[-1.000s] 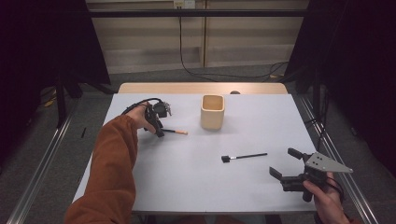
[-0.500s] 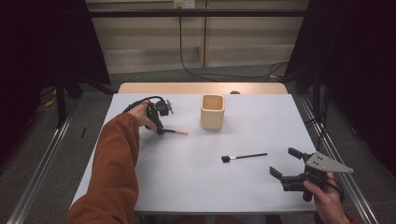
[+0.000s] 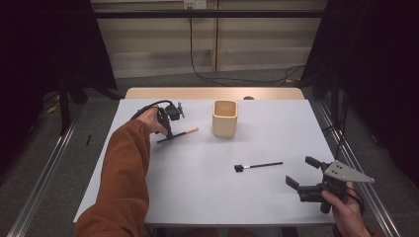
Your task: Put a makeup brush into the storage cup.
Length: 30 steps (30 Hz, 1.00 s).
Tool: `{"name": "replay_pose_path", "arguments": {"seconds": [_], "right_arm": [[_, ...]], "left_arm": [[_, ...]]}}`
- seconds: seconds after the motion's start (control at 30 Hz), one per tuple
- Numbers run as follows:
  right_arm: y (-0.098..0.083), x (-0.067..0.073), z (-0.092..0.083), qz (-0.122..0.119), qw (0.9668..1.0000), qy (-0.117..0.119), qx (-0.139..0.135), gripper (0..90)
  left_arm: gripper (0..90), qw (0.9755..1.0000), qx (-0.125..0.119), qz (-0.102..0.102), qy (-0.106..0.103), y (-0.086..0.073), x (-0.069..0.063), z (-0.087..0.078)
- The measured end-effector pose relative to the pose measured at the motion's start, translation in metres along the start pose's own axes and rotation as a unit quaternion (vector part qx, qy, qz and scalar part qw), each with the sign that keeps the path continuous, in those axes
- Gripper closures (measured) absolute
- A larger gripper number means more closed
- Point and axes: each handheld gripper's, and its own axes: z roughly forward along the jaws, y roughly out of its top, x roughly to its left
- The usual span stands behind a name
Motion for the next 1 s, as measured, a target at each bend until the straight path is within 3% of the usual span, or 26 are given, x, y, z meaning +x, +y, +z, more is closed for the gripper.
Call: {"name": "replay_pose_path", "arguments": {"seconds": [0.27,0.5,0.7,1.0], "right_arm": [[0.0,0.0,0.0,0.001,1.0,0.003,0.002,0.0],[0.0,0.0,0.001,0.001,1.0,0.002,0.002,0.0],[0.0,0.001,-0.001,-0.001,1.0,0.002,0.002,0.0],[0.0,0.003,0.001,-0.007,0.9999,0.009,0.003,0.0]], "left_arm": [[85.1,0.9991,-0.02,-0.036,-0.012,-0.005,0.004,-0.001],[85.1,0.9988,-0.017,-0.045,-0.012,-0.007,0.005,-0.003],[85.2,0.9976,-0.032,-0.06,-0.01,-0.011,0.002,-0.011],[85.2,0.9928,-0.076,-0.089,-0.027,-0.023,-0.002,-0.024]]}}
